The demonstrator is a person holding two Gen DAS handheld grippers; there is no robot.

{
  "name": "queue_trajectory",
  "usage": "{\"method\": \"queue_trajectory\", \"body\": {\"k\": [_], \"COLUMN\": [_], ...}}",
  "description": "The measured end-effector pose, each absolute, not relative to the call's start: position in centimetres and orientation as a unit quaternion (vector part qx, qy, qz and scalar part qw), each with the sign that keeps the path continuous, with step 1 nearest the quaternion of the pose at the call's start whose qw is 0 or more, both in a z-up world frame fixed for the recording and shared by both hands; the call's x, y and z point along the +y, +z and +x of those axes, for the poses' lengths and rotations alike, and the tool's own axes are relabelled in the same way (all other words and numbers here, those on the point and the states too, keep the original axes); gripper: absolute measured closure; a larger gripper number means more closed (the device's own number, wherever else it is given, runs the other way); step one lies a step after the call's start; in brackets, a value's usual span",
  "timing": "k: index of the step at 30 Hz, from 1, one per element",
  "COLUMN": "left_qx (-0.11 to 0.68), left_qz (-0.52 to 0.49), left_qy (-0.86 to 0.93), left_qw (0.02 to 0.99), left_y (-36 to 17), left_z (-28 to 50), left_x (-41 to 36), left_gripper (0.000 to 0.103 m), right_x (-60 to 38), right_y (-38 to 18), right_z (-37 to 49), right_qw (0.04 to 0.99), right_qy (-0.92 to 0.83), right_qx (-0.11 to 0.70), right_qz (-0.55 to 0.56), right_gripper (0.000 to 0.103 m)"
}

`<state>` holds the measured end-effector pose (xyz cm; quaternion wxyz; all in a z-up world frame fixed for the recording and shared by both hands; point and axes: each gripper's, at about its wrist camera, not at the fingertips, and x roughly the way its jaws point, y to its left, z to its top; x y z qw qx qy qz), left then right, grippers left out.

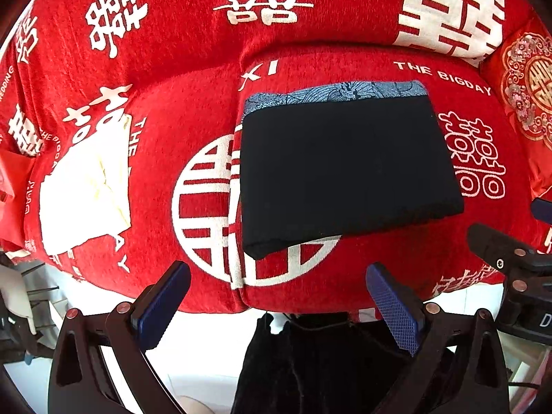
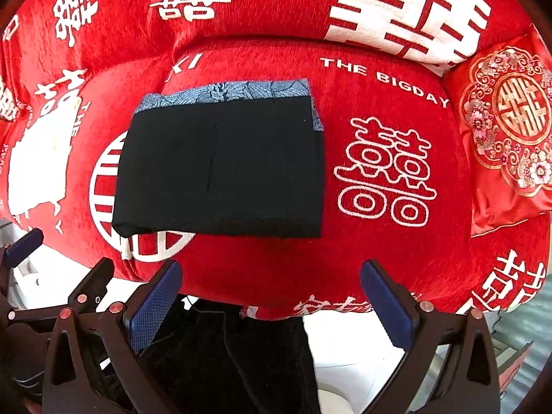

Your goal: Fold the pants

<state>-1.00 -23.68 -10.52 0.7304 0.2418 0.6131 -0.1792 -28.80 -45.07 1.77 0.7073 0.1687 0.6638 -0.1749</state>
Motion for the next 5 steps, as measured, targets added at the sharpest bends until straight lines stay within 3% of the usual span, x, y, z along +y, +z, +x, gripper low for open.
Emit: {"method": "queue_trajectory", "body": {"k": [5], "left_qx": [0.613], "left_qz": [0.239], "left_qy": [-0.185], "left_qw": [0.73], "left_y": [-10.26], "left_z": [-1.46], "left_x": [-24.36], "left_gripper": [0.001], "right_x": [-45.45], "right_y": [1.63], "right_z": [-28.62], "right_qw": [0.708], "right_qy": [-0.162], "right_qx": [0.667], "right_qz": [0.164], "right_gripper": [0.0]}}
